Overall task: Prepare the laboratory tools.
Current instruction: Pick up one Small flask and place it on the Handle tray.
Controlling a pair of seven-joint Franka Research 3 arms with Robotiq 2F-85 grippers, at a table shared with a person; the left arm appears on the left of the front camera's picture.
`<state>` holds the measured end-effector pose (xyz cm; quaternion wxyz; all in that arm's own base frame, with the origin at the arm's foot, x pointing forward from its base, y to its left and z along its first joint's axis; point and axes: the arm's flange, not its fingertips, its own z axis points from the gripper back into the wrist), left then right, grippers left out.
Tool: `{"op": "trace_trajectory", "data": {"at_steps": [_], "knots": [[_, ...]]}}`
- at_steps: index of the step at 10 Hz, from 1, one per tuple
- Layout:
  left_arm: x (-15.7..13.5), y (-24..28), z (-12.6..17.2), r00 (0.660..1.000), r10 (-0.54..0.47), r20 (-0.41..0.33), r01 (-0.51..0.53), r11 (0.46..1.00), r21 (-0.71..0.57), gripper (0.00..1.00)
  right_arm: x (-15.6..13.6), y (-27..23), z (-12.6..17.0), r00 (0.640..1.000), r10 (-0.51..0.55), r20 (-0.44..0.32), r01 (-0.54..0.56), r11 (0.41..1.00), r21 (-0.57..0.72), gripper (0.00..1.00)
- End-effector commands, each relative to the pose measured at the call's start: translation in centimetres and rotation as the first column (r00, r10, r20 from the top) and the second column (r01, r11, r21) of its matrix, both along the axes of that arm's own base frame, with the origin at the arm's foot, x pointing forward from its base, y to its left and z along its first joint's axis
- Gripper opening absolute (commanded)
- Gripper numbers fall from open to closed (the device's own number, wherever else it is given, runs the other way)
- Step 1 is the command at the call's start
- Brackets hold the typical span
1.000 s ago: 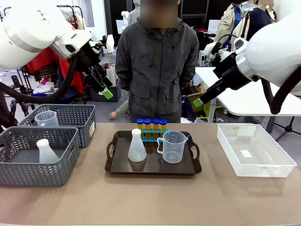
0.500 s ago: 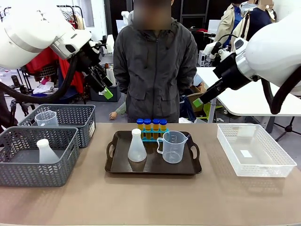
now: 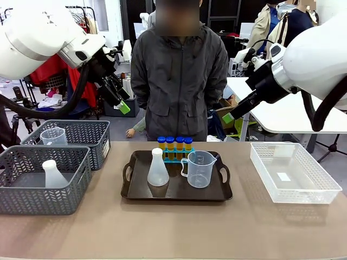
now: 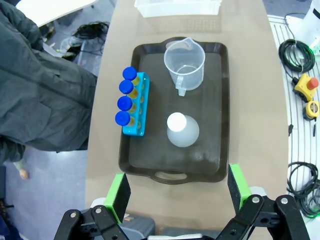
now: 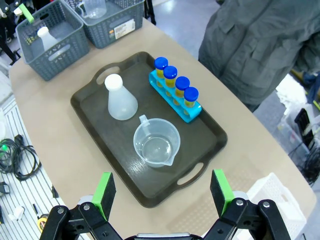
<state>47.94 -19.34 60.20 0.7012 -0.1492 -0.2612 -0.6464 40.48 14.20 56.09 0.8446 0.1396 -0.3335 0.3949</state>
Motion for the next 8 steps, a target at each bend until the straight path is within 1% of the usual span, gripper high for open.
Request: {"op": "trace_trajectory", "data": {"at_steps": [1, 8], "knots": [[-0.04, 0.13, 0.12, 1.000, 0.002, 0.003, -0.002, 1.000, -0.002, 1.00, -0.05, -0.04, 0.12, 1.000, 0.008, -0.001, -0.008, 1.000, 0.013, 1.00], [-0.04, 0.13, 0.12, 1.000, 0.002, 0.003, -0.002, 1.000, -0.002, 1.00, -0.05, -0.04, 0.12, 1.000, 0.008, -0.001, -0.008, 1.000, 0.013, 1.00]]}}
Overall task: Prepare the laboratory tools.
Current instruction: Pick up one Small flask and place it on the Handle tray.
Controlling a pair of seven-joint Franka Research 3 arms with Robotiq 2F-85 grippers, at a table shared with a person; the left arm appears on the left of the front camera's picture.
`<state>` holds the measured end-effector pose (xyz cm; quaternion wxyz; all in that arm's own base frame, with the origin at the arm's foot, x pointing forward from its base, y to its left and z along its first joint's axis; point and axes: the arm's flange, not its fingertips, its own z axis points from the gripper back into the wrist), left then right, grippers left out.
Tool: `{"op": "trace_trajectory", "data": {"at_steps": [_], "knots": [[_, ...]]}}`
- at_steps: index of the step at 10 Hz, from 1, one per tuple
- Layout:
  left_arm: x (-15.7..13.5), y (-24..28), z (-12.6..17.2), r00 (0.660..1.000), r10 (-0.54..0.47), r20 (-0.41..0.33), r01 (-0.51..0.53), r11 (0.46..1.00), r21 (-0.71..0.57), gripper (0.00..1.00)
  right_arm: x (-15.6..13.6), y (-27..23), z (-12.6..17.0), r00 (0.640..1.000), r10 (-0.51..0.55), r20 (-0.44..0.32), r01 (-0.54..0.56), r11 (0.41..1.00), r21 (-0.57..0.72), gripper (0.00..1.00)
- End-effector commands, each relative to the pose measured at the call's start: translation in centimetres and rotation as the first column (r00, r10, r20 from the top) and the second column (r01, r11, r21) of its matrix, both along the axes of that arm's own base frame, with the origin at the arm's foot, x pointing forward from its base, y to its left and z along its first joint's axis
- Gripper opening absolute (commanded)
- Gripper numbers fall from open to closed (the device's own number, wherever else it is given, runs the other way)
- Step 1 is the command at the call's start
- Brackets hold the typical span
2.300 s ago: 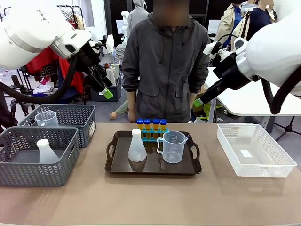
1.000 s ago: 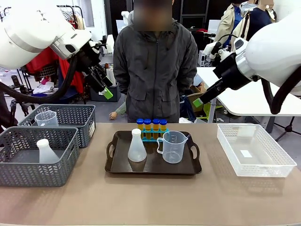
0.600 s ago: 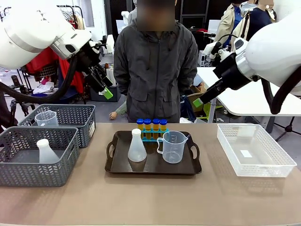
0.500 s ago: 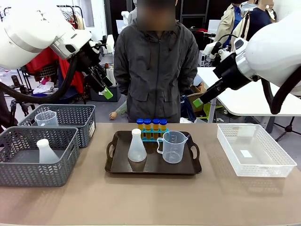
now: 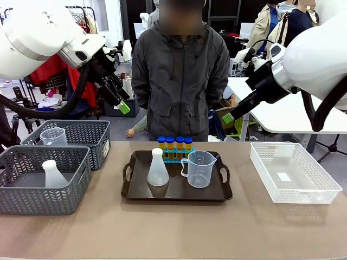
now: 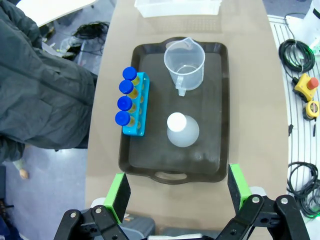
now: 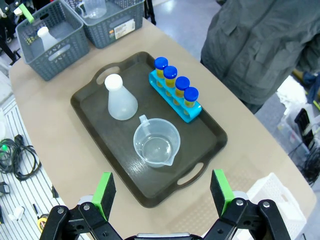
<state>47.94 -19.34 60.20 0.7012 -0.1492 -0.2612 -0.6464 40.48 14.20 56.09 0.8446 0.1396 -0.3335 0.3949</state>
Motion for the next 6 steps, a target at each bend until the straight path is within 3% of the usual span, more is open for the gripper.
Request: {"op": "trace_trajectory", "data": {"at_steps": [1, 6], "knots": [[-0.04, 0.13, 0.12, 1.000, 0.002, 0.003, -0.002, 1.000, -0.002, 1.00, -0.05, -0.04, 0.12, 1.000, 0.008, -0.001, -0.008, 1.000, 0.013, 1.00], [-0.04, 0.13, 0.12, 1.000, 0.002, 0.003, -0.002, 1.000, -0.002, 1.00, -0.05, -0.04, 0.12, 1.000, 0.008, -0.001, -0.008, 1.000, 0.013, 1.00]]}}
